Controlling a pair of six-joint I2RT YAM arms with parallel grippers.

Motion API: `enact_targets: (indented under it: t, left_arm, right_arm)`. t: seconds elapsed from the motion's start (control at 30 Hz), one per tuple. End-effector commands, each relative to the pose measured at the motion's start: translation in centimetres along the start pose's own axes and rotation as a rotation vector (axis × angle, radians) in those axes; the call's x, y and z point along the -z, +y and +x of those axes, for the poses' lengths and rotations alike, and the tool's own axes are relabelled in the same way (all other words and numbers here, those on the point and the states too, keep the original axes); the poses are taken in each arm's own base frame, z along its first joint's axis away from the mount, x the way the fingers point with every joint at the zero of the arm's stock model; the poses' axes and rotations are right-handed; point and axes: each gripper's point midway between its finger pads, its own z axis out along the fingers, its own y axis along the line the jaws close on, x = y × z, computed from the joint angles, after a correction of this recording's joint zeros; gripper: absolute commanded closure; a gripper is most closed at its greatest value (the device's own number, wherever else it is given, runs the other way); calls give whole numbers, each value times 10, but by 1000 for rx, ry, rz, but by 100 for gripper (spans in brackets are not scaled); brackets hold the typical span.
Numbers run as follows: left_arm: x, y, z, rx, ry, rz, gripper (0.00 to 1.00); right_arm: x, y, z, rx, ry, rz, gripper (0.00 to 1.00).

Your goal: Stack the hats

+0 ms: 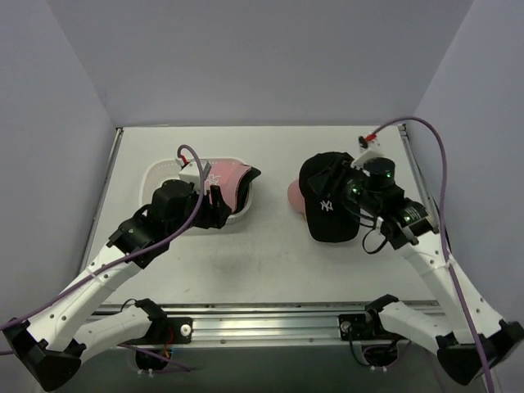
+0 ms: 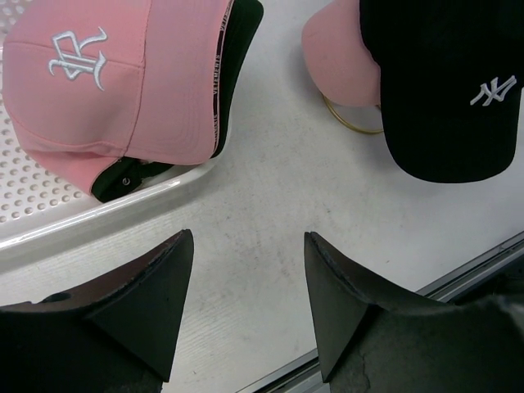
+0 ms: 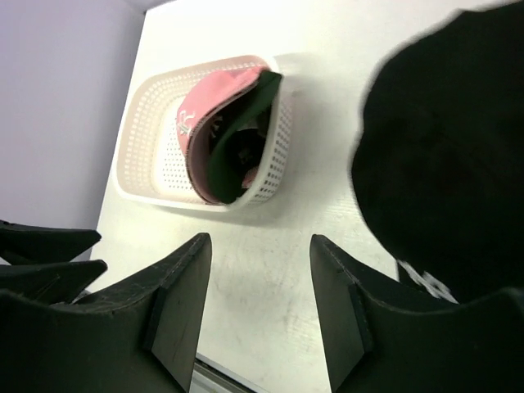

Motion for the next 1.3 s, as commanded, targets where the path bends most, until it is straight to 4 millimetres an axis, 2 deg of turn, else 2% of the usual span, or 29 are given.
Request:
enact_targets:
  t: [0.0, 0.07, 0.2, 0.27, 0.37, 0.4, 0.43, 0.47, 0.5, 0.53, 0.6, 0.63, 0.73, 0.87, 1.27]
  left_arm:
    - [6, -4, -26, -7, -67, 0, 35]
    - [10, 1, -31, -13, -83, -20, 34]
    - [17, 18, -41, -36, -109, -87, 32]
    - [18, 23, -41, -31, -108, -100, 32]
    - [18, 34, -37, -7, -101, -114, 31]
    - [19, 40, -37, 8, -104, -125, 31]
    - [19, 44, -32, 15, -95, -132, 30]
    - [21, 46, -33, 24, -105, -132, 30]
    - [21, 52, -34, 38, -108, -145, 30]
    - [21, 52, -32, 42, -105, -137, 30]
    - [22, 56, -34, 47, -107, -144, 29]
    - [22, 57, -33, 46, -105, -146, 29]
    - [23, 60, -30, 51, -97, -149, 28]
    - [24, 60, -28, 49, -97, -140, 28]
    - [22, 60, -26, 49, -96, -133, 28]
  right_arm:
    - [-24, 28, -15, 140, -18, 18, 52]
    - [-32, 46, -22, 150, -21, -26, 52]
    - [-66, 73, -3, 163, 59, -60, 54]
    - [-76, 77, 6, 175, 88, -31, 54]
    - [-92, 100, 25, 196, 123, -60, 53]
    - [-99, 105, 39, 212, 153, -60, 53]
    - [-101, 111, 40, 218, 154, -62, 53]
    - [-106, 111, 42, 226, 146, -43, 53]
    - [-114, 111, 53, 231, 171, -37, 53]
    - [-115, 121, 60, 236, 181, -57, 53]
    - [-126, 122, 73, 244, 201, -39, 53]
    - [-126, 129, 81, 257, 206, -50, 53]
    - [-138, 134, 94, 254, 223, -65, 53]
    - [-153, 128, 107, 253, 235, -41, 53]
    - [-194, 123, 122, 208, 218, -47, 54]
